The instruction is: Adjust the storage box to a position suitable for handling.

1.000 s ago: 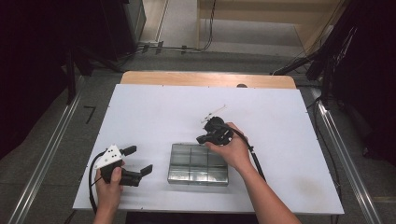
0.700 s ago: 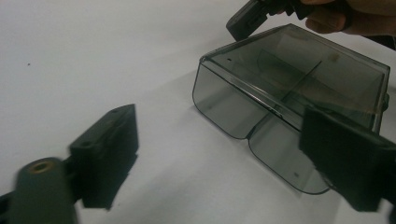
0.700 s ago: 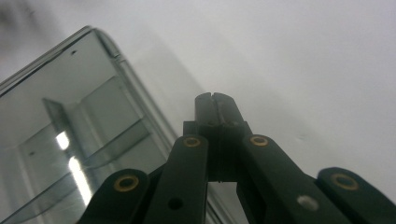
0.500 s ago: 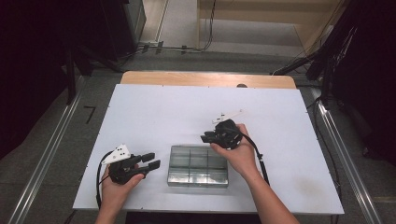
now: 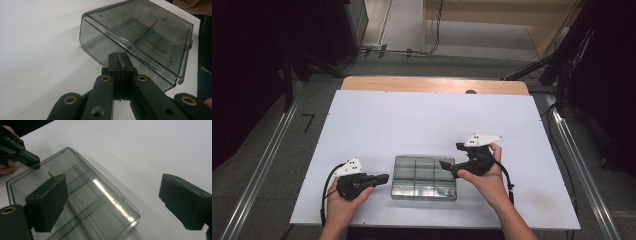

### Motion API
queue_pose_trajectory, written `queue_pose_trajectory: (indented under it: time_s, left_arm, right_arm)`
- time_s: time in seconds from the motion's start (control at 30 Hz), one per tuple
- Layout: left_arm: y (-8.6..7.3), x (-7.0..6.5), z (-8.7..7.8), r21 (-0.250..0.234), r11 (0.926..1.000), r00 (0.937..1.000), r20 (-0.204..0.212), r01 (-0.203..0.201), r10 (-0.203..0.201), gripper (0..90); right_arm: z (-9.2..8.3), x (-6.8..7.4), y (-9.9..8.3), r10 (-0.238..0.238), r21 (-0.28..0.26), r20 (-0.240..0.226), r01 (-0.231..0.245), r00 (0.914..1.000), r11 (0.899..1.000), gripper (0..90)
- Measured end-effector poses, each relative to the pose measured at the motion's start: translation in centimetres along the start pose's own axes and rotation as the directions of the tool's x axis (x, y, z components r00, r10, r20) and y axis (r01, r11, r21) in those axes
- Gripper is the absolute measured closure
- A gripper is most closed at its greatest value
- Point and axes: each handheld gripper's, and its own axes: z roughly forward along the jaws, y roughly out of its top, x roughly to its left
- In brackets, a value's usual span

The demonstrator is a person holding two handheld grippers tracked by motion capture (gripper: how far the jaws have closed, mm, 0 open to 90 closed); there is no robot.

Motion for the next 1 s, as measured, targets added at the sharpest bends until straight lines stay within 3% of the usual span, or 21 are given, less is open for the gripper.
queue_pose_trajectory:
  time_s: [0.1,0.43,0.83,1.0]
  left_arm:
    - [0.0,-0.1,0.1,0.002,1.0000,0.9999,0.005,0.009,-0.009,89.5]
    - [-0.1,-0.5,0.3,0.021,0.9998,0.9995,0.032,0.006,-0.006,89.6]
    - [-0.1,-0.8,0.5,0.024,0.9996,0.9993,0.036,0.012,-0.013,89.6]
    - [-0.1,-1.1,0.7,0.010,0.9997,0.9984,0.053,0.022,-0.022,89.6]
  right_arm:
    - [-1.1,0.0,-1.0,-0.005,-0.023,-0.005,0.005,1.0000,1.000,0.0]
    - [-4.7,0.7,-4.6,-0.008,-0.080,-0.018,0.007,0.9998,0.997,0.0]
    - [-6.9,0.8,-7.8,0.011,-0.045,-0.033,-0.013,0.9994,0.999,0.0]
    - [-7.3,0.7,-8.4,0.003,-0.018,-0.003,-0.003,1.0000,1.000,0.0]
